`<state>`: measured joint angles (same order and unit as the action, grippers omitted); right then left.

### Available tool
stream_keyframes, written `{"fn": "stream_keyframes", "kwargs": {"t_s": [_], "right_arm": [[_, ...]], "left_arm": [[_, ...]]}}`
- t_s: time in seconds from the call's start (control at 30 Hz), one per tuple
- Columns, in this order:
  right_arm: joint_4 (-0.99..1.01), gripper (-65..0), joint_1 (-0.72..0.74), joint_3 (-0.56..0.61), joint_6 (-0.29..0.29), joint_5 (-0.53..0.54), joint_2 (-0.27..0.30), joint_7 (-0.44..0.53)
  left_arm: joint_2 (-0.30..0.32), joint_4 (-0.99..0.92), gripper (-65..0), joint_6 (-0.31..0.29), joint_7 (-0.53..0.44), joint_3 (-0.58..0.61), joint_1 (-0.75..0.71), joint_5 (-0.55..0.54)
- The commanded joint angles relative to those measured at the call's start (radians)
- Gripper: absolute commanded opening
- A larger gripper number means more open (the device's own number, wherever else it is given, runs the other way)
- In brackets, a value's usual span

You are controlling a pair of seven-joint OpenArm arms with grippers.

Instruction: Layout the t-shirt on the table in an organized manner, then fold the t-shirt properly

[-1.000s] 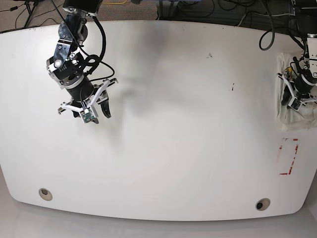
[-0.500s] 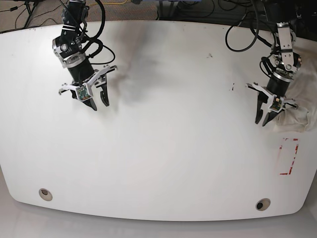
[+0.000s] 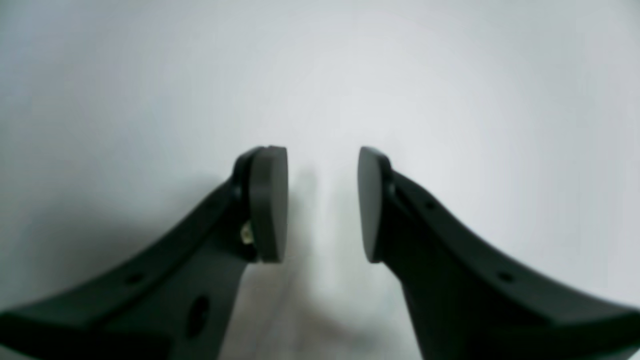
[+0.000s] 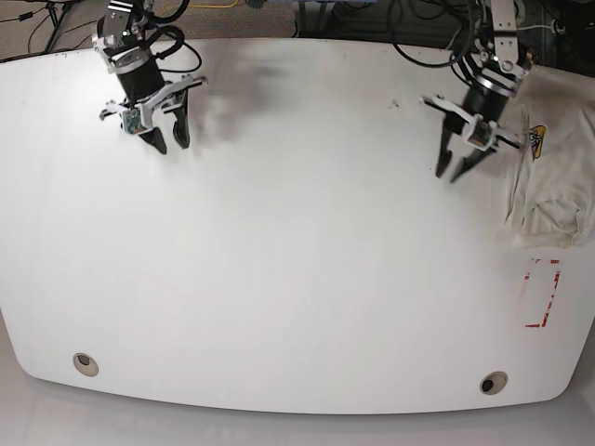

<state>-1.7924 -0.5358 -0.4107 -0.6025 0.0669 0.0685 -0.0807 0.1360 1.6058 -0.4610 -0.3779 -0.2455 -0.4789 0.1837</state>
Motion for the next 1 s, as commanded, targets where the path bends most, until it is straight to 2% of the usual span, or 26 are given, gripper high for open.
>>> {"fn": "stream_keyframes", "kwargs": {"t_s": [0.0,0.13,0.3,0.57,0.73,0.97], "right_arm": [[-0.024,-43.3,-0.033,0.0,0.005,0.041,0.006,0.032],[-0.037,-43.3,-0.083,0.002,0.005,0.046,0.001,0.032],[-0.071,-43.3,-0.155,0.002,0.003,0.046,-0.034,0.028],[-0.14,-43.3,-0.332,0.002,0.003,0.047,-0.035,0.031],[-0.154,-43.3,-0.439,0.002,-0.001,0.047,-0.035,0.034],[-0.111,-43.3,-0.565,0.003,-0.064,0.061,-0.049,0.028]], "left_arm": [[-0.034,0.057,-52.9,0.015,-0.03,-0.01,-0.06,-0.019],[-0.12,0.12,-52.9,0.015,-0.031,-0.012,-0.175,-0.019],[-0.167,0.202,-52.9,0.015,-0.031,-0.012,-0.34,-0.019],[-0.171,0.25,-53.1,0.015,-0.031,0.001,-0.611,-0.019],[-0.164,0.245,-53.1,0.015,-0.031,0.001,-0.725,-0.019],[-0.161,0.178,-53.1,0.015,-0.026,-0.035,-0.808,-0.017]]}}
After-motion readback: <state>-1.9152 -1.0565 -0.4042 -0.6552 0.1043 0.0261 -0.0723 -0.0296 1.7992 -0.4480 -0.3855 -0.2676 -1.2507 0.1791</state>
